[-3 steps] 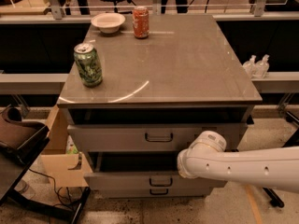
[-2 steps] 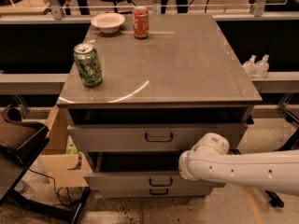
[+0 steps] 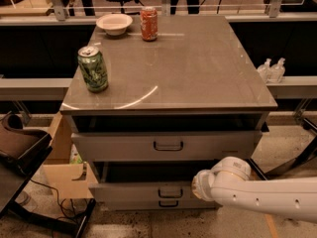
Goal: Open middle drawer
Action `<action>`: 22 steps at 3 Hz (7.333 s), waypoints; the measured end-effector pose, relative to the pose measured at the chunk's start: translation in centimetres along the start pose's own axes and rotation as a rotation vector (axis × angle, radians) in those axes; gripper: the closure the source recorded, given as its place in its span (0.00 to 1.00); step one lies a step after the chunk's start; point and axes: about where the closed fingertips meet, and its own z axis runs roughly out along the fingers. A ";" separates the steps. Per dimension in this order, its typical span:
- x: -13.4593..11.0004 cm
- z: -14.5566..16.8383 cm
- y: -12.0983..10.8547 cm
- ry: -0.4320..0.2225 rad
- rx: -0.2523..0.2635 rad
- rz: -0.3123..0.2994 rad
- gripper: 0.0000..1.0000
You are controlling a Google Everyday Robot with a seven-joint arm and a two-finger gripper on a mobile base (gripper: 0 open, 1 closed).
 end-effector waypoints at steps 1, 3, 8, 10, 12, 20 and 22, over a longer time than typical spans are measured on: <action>0.0 0.2 -0.5 -0.013 0.051 0.003 1.00; -0.6 -1.1 -2.3 0.006 0.109 -0.032 1.00; -1.9 0.1 -2.8 -0.041 0.159 -0.038 1.00; -2.8 0.5 -4.3 -0.053 0.191 -0.059 1.00; -3.2 2.5 -3.1 -0.061 0.137 -0.055 1.00; -1.8 -2.6 9.7 0.294 -0.596 -0.281 1.00; -1.1 -2.1 9.2 0.276 -0.573 -0.229 1.00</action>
Offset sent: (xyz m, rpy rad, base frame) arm 0.0140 0.0117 0.0116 0.0228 -0.1350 0.0057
